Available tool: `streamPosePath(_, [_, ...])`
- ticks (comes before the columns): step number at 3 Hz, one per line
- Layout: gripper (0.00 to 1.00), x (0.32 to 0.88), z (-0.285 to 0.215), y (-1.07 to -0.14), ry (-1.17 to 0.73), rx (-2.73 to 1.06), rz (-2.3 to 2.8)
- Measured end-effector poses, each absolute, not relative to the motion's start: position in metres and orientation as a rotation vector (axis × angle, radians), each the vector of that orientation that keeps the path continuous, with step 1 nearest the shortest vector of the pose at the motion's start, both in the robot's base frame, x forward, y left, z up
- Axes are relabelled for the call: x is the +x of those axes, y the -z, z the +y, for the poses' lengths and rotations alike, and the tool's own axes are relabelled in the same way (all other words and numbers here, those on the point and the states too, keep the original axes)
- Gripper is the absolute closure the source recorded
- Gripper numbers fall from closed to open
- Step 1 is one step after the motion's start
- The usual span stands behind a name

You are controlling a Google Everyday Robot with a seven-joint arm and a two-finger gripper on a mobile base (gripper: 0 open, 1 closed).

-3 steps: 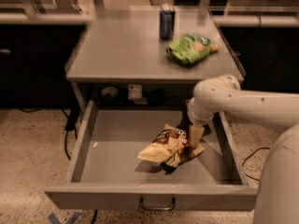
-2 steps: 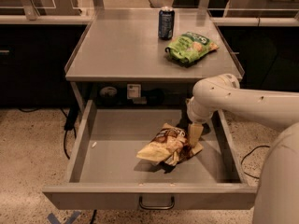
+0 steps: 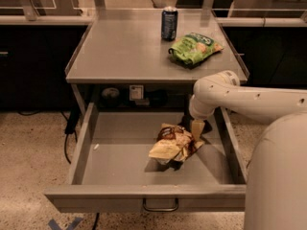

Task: Pick brown chip bag from top drawer and place on counter

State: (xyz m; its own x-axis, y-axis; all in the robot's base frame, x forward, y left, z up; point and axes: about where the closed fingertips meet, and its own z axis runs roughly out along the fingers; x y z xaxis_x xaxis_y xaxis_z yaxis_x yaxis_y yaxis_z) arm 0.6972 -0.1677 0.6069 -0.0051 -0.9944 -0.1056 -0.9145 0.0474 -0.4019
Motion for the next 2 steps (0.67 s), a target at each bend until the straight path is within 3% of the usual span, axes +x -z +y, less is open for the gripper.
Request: streamPosePath(2, [0.0, 0.713, -0.165, -0.609, 0.337, -1.911, 1.97])
